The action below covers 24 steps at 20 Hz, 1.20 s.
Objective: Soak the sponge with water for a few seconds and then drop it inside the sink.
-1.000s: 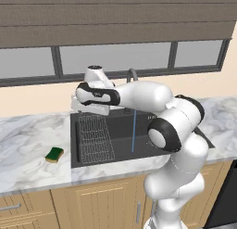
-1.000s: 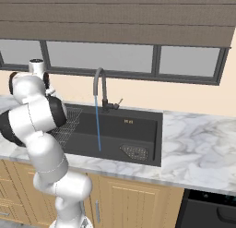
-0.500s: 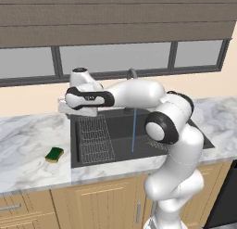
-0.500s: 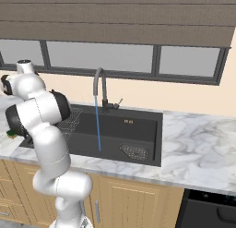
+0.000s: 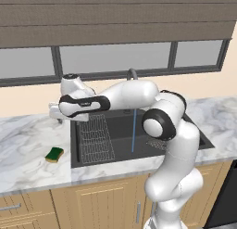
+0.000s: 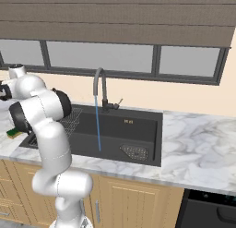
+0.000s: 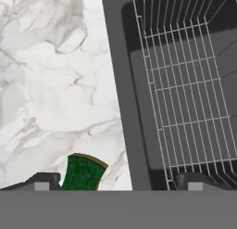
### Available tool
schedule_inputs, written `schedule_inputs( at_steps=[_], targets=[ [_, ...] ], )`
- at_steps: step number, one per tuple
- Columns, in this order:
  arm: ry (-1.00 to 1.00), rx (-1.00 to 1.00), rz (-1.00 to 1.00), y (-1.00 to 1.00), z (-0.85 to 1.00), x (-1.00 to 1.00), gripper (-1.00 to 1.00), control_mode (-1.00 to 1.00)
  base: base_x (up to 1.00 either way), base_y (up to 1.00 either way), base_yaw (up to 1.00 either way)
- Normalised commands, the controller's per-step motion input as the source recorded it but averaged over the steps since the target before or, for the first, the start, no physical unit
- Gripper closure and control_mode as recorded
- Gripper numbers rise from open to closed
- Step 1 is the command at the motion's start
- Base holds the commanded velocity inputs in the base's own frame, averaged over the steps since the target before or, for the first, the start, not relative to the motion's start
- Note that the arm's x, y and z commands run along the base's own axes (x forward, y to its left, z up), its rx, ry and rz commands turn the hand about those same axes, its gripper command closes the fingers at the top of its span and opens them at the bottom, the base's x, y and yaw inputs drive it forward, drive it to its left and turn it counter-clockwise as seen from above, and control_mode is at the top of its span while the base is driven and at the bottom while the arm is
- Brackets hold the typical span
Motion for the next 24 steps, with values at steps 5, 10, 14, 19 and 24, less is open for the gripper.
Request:
schedule_inputs(
  at_steps=[5,10,14,19,24],
  targets=[
    [-0.01,0.00,0.00,0.38,0.00,-0.33,-1.00,-1.00,0.00,0.00,0.00],
    [-0.06,0.00,0.00,0.26,0.00,-0.24,-1.00,-1.00,0.00,0.00,0.00],
    [-0.02,0.00,-0.02,0.08,0.00,-0.18,-1.00,-1.00,0.00,0.00,0.00],
    [0.00,0.00,-0.08,0.00,0.00,-0.17,-1.00,-1.00,0.00,0.00,0.00],
    [0.00,0.00,-0.10,0.00,-0.01,-0.04,-1.00,-1.00,0.00,0.00,0.00]
  ],
)
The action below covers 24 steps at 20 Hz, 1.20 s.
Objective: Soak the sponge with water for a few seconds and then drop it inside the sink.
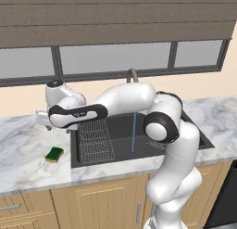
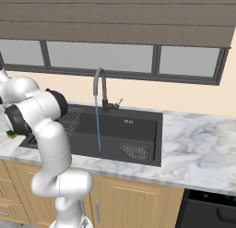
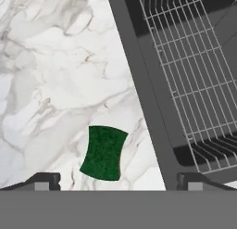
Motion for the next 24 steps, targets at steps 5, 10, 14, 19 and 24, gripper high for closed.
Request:
schedule_inputs(
  at_steps=[5,10,14,19,24],
  targets=[
    [0.00,0.03,-0.11,0.00,-0.12,0.00,-1.00,-1.00,0.00,0.00,0.00],
    [0.00,0.05,-0.05,0.07,-0.43,0.06,-1.00,-1.00,0.00,0.00,0.00],
    [0.00,0.03,0.00,0.13,-0.37,0.22,-1.00,-1.00,0.00,0.00,0.00],
    [0.00,0.00,0.01,0.22,-0.14,0.07,-1.00,-1.00,0.00,0.00,0.00],
    [0.00,0.00,0.00,0.18,0.00,0.00,-1.00,-1.00,0.00,0.00,0.00]
  ],
)
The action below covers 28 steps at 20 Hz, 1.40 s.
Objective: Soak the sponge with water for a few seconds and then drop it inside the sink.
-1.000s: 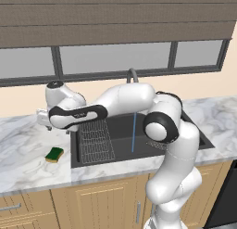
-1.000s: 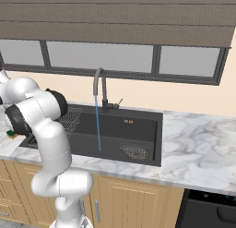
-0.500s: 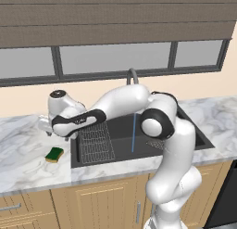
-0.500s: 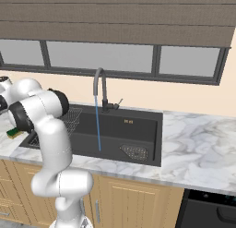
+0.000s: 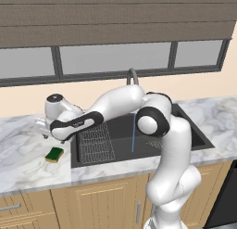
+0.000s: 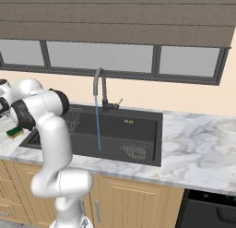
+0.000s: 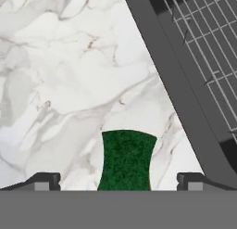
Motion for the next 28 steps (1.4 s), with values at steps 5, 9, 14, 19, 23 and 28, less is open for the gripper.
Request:
schedule_inputs(
  at_steps=[5,9,14,19,23,28],
  targets=[
    [0.00,0.00,0.00,0.05,-0.06,0.00,-1.00,-1.00,0.00,0.00,0.00],
    [-0.01,0.00,0.00,0.02,-0.28,0.00,-1.00,-1.00,0.00,0.00,0.00],
    [-0.01,0.00,0.00,0.01,-0.31,0.00,-1.00,-1.00,0.00,0.00,0.00],
    [-0.01,0.00,0.00,0.00,-0.35,0.00,-1.00,-1.00,0.00,0.00,0.00],
    [0.00,0.00,0.00,0.05,-0.31,0.00,-1.00,-1.00,0.00,0.00,0.00],
    [0.00,0.00,0.00,0.10,-0.28,0.00,-1.00,-1.00,0.00,0.00,0.00]
  ],
)
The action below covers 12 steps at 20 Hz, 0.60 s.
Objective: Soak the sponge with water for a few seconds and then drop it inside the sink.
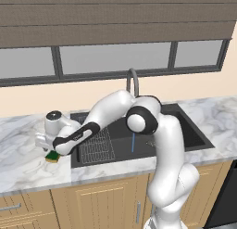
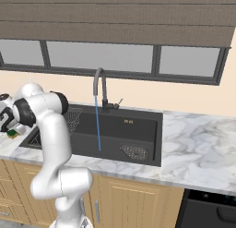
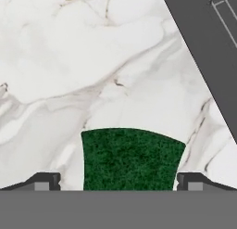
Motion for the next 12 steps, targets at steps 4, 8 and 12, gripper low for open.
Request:
schedule_inputs(
  at_steps=[4,8,12],
  targets=[
    [0.00,0.00,0.00,0.08,-0.25,0.00,-1.00,-1.00,0.00,0.00,0.00],
    [0.00,0.00,0.00,0.05,-0.12,0.00,-1.00,-1.00,0.00,0.00,0.00],
    [0.00,0.00,0.00,0.00,0.00,0.00,-1.00,-1.00,0.00,0.00,0.00]
  ],
)
